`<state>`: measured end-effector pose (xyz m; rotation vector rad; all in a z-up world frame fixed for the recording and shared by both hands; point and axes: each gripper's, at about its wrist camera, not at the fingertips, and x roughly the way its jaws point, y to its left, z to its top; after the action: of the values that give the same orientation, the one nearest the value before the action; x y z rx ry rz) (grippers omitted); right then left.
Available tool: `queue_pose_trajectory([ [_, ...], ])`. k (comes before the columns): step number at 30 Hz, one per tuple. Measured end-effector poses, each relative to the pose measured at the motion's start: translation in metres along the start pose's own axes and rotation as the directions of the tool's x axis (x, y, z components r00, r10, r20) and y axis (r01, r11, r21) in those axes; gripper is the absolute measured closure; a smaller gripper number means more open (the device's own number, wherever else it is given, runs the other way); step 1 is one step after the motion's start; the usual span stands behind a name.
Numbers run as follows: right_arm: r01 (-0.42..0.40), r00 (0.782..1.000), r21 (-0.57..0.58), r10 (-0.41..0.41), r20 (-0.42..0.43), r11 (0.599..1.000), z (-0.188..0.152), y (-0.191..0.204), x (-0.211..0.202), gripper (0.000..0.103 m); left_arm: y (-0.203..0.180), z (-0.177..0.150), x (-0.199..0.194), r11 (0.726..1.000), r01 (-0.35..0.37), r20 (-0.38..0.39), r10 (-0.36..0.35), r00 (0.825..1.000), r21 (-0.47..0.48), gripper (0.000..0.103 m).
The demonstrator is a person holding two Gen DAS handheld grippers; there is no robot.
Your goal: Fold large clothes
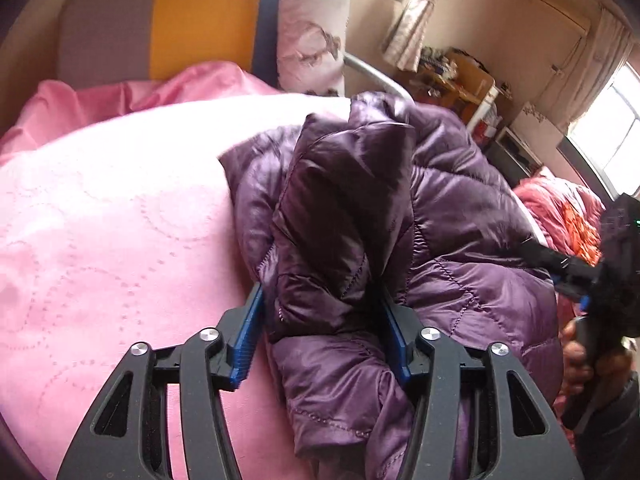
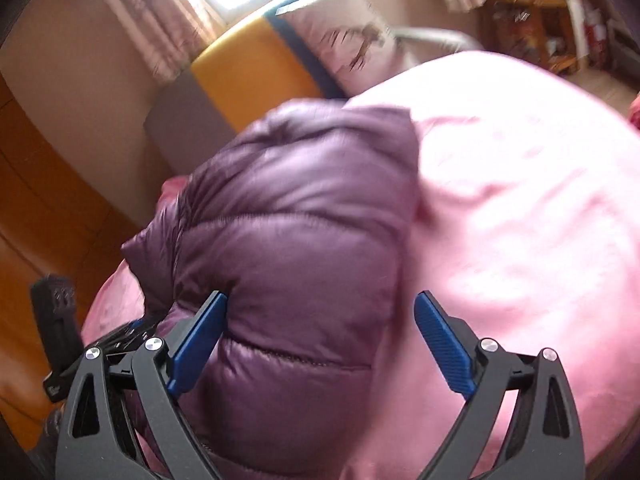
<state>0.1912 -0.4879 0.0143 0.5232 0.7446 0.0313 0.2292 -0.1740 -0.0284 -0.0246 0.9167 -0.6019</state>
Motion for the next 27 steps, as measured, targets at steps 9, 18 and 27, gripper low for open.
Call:
queue_pose_trajectory([
  [9, 0.101, 0.994, -0.259, -0.105, -0.003, 0.96, -0.011, 0.111, 0.03, 0.012, 0.023, -0.004, -0.021, 0.983, 0.022, 0.04, -0.015, 0.999, -0.18, 0.035],
  [18, 0.258, 0.955, -0.412, -0.296, -0.03, 0.874, -0.048, 0.124, 0.104, 0.011, 0.034, -0.021, 0.016, 0.982, -0.071, -0.043, 0.065, 0.997, -0.172, 0.027],
  [27, 0.276, 0.957, -0.352, -0.288, 0.019, 0.894, -0.058, 0.124, 0.081, 0.011, 0.008, -0.033, -0.035, 0.979, -0.193, 0.077, 0.198, 0.977, -0.071, 0.022],
])
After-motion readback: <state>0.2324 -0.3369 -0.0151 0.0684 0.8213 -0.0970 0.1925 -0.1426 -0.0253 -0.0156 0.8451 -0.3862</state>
